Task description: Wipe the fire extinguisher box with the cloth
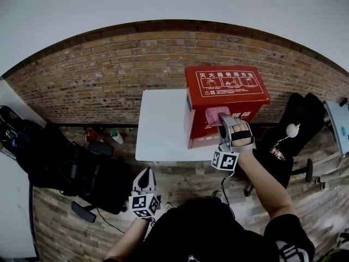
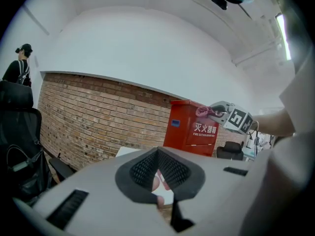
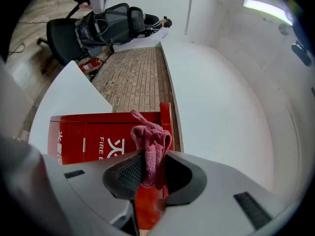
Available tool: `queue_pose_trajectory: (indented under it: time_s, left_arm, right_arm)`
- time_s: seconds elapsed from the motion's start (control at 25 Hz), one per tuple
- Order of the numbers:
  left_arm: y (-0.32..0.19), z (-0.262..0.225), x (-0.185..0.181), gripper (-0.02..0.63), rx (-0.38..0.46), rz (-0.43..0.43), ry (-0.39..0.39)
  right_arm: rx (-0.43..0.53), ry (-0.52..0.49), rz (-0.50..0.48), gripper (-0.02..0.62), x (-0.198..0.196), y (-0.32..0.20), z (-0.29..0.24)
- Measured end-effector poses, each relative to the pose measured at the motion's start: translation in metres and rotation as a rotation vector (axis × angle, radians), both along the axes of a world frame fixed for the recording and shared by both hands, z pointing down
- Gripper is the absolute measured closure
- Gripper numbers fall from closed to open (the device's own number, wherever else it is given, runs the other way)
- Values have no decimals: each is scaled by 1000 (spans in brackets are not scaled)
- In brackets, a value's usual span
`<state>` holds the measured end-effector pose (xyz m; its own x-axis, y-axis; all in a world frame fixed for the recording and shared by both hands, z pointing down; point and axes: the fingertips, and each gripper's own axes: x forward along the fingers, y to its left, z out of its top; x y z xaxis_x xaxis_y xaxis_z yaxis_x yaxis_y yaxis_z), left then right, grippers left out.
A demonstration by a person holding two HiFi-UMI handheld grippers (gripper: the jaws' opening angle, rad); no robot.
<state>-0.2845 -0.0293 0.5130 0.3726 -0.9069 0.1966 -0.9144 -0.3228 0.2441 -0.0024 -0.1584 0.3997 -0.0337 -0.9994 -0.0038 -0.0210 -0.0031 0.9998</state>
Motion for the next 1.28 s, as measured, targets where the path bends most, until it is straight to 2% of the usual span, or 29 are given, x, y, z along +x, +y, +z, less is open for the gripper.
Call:
queue_pose_trajectory:
  time_s: [0.32, 0.6, 1.28]
  left_arm:
    - [-4, 0, 54, 572, -9, 4, -11]
    - [-5, 6, 82, 572, -37, -8, -12]
    - [2, 22, 94, 572, -83, -34, -34]
  right_arm:
    - [-2, -15, -19, 492, 36, 1, -2]
    - [8, -9, -10, 492, 53, 2, -5]
    - [-48, -2, -41, 492, 52, -2, 30]
